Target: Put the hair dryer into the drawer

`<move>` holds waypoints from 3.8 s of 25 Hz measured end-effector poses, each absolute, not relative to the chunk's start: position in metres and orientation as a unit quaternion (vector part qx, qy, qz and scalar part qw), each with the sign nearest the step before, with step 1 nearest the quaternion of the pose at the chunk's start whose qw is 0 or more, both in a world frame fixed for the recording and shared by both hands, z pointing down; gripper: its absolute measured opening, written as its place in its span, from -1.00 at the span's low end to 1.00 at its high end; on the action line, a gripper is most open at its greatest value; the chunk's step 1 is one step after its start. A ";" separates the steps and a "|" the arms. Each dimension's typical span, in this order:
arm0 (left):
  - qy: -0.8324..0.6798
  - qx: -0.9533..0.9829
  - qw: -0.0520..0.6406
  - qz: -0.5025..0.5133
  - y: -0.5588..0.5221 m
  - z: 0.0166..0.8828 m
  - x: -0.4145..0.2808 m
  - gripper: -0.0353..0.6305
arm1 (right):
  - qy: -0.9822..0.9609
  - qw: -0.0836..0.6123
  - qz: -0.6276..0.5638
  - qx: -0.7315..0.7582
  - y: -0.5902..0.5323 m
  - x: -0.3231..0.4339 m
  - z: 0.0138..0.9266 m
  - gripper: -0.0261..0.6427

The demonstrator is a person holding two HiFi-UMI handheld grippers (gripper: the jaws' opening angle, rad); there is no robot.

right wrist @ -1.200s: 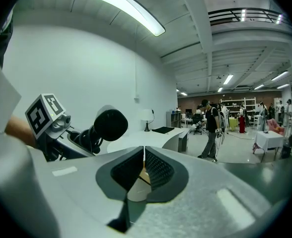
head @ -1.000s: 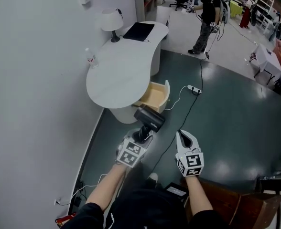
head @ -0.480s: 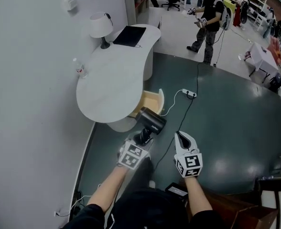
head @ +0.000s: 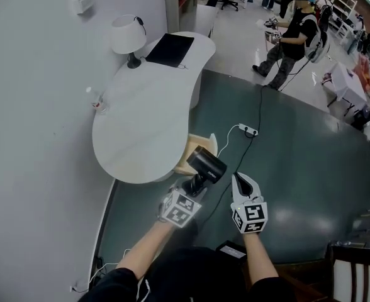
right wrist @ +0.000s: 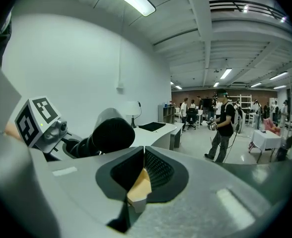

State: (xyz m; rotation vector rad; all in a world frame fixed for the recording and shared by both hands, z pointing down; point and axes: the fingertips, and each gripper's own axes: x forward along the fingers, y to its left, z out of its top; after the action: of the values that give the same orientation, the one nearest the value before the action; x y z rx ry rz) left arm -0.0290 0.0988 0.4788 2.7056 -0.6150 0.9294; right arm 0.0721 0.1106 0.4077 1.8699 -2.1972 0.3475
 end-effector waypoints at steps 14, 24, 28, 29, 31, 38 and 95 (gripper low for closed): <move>-0.180 0.918 0.125 0.331 0.041 0.501 -0.013 -0.34 | -0.737 0.138 0.139 0.647 0.053 0.090 0.424 -0.91; -0.190 0.910 0.139 0.342 0.037 0.512 -0.001 -0.34 | -0.749 0.139 0.150 0.630 0.039 0.100 0.435 -0.91; -0.208 0.903 0.154 0.343 0.030 0.517 0.006 -0.34 | -0.760 0.137 0.154 0.616 0.027 0.109 0.439 -0.91; -0.213 0.901 0.157 0.345 0.028 0.519 0.008 -0.34 | -0.762 0.137 0.155 0.613 0.023 0.113 0.440 -0.91; -0.222 0.896 0.162 0.349 0.023 0.523 0.012 -0.34 | -0.768 0.136 0.157 0.606 0.014 0.121 0.442 -0.91; -0.261 0.877 0.177 0.363 0.006 0.536 0.028 -0.34 | -0.797 0.140 0.163 0.564 -0.013 0.138 0.454 -0.91; -0.268 0.799 0.285 0.456 -0.028 0.714 0.019 -0.34 | -0.806 0.208 0.235 0.502 -0.047 0.135 0.583 -0.91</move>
State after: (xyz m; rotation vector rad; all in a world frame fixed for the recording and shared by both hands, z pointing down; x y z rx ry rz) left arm 0.0186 -0.0280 0.7142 2.1371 -0.7170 1.2195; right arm 0.1347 -0.0473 0.5833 1.3977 -2.2428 0.6553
